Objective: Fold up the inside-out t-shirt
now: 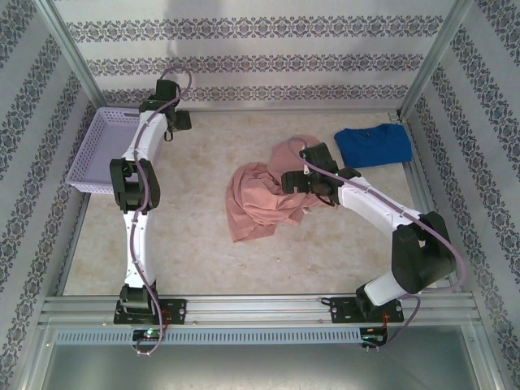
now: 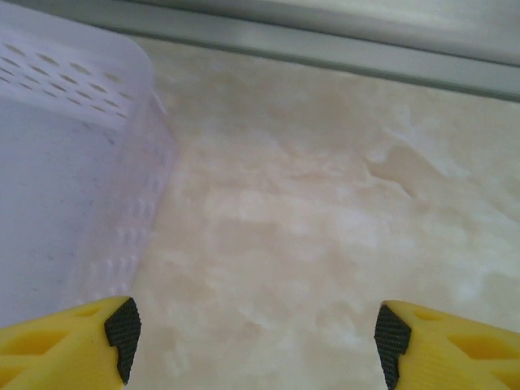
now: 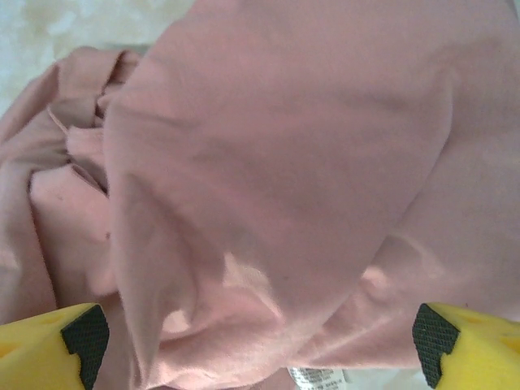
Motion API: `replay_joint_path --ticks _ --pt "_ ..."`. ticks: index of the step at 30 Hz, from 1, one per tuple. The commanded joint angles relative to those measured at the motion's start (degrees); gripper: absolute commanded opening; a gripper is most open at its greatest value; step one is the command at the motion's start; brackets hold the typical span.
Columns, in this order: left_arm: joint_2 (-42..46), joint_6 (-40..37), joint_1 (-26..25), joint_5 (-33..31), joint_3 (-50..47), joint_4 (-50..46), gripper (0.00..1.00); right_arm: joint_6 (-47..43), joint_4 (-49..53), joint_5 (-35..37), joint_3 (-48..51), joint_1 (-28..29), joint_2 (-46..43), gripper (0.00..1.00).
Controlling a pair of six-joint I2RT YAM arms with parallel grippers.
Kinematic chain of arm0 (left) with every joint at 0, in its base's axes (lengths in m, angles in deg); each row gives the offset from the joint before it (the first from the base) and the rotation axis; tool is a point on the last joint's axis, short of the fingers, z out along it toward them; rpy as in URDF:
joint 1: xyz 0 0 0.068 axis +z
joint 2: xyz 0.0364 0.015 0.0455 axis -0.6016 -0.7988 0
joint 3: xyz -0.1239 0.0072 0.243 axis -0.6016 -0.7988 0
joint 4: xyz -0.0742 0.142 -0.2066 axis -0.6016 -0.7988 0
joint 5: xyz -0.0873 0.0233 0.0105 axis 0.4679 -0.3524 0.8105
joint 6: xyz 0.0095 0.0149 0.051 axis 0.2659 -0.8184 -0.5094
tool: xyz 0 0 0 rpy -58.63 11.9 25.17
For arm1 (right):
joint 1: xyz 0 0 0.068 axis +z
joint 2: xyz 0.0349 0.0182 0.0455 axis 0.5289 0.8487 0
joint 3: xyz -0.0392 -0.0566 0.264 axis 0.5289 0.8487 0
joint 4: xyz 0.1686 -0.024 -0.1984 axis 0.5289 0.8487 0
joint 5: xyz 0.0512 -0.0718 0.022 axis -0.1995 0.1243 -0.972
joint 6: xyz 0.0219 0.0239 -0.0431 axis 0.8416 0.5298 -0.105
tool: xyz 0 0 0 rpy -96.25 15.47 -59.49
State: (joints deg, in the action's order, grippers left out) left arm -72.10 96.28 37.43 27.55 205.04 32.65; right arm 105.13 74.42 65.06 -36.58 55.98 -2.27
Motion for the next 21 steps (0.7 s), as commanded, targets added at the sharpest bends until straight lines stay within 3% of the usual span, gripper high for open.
replay_joint_path --ticks 1,3,7,10,16,21 --pt "10.27 2.97 -2.93 11.63 -8.16 -0.09 0.78 1.98 5.86 -0.91 -0.48 -4.36 0.7 0.92" --pt "19.66 5.61 -6.91 16.52 -22.6 8.63 0.78 3.38 6.79 -1.07 1.74 -7.62 -0.91 0.9" --pt "36.12 12.5 -16.77 19.66 -52.62 26.28 0.78 5.29 8.06 -3.11 5.46 -12.79 -2.33 0.82" --pt "42.35 11.83 -23.82 17.57 -64.79 26.92 0.78 5.8 7.34 -4.38 4.99 -14.35 1.17 0.79" --pt "46.78 9.95 -34.67 12.97 -78.05 25.81 0.77 7.78 2.34 -5.41 5.07 -16.34 7.28 0.73" --pt "39.43 7.4 -38.42 13.96 -76.76 29.52 0.69 7.99 -1.3 -6.56 3.64 -17.15 11.21 0.49"
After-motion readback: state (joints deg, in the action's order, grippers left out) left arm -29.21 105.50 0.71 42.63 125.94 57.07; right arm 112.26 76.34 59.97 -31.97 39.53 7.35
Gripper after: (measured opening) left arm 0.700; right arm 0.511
